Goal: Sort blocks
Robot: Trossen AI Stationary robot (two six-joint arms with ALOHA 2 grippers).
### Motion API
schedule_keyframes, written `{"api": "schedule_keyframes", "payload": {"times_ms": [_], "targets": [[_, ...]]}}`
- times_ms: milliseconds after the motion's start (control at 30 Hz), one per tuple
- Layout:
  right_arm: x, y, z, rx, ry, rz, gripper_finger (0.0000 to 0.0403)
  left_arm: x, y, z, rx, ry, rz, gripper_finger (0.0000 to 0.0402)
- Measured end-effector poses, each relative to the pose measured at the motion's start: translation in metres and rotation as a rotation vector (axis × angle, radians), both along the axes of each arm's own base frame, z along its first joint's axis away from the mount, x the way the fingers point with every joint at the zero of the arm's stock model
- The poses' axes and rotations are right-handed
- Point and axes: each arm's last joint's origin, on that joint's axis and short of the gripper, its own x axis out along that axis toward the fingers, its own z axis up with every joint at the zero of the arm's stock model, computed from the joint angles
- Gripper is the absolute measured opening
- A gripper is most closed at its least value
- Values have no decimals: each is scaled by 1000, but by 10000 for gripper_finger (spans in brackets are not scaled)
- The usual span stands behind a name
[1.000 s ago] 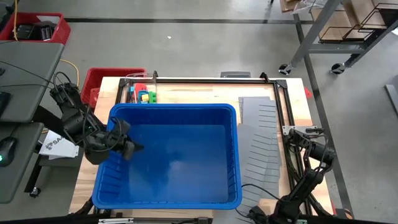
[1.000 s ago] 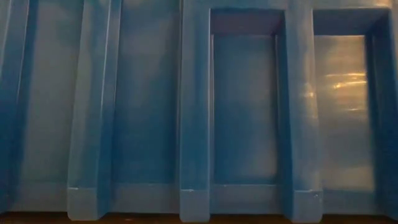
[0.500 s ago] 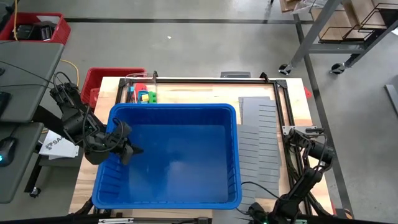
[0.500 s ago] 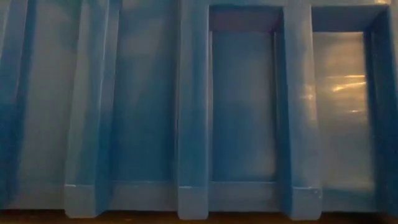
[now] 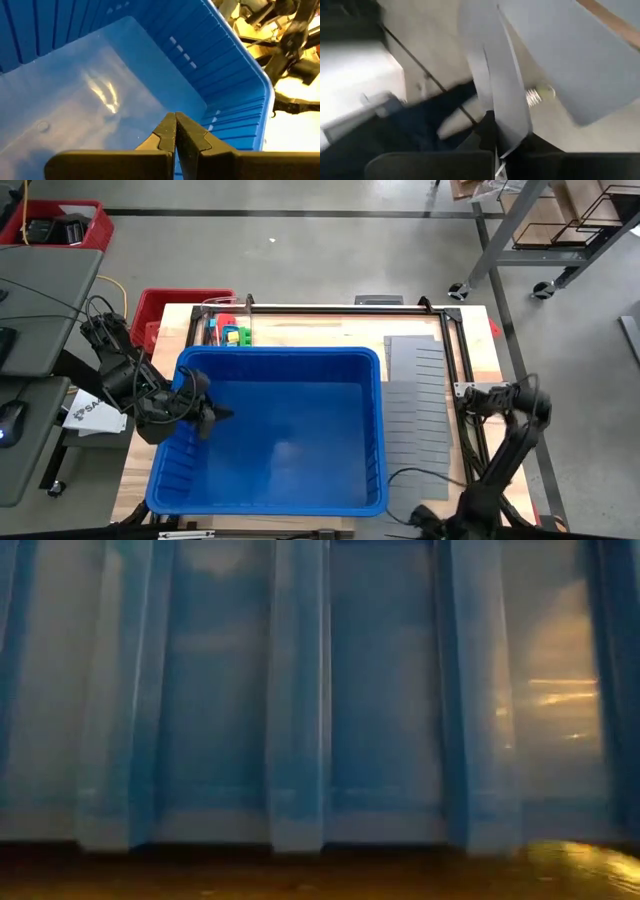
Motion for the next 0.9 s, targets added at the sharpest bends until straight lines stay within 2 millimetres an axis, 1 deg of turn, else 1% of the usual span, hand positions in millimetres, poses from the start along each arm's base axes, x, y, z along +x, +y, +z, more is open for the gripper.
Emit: {"api": "schedule_keyframes", "payload": {"times_ms": [133, 233, 367, 433, 567, 633, 733, 900], "targets": [[-18, -24, 31, -50, 133, 95, 0, -1, 0, -1, 1, 30, -34, 0], [-33, -46, 54, -91, 195, 103, 0, -3, 0, -3, 10, 74, -70, 0], [-51, -77, 82, -147, 234, 111, 0, -5, 3, -6, 43, 108, -63, 3], [-58, -93, 93, -177, 245, 108, 0, -5, 5, -6, 68, 105, -40, 10], [-70, -125, 112, -220, 267, 99, 0, 2, 11, -3, 114, 31, 56, 37], [-74, -138, 118, -243, 281, 92, 0, 10, 13, 0, 168, -28, 93, 58], [-77, -155, 126, -260, 296, 76, 0, 29, 17, 6, 280, -87, 104, 97], [-77, -174, 134, -260, 293, 34, 0, 77, 31, 15, 456, -139, 56, 169]]}}
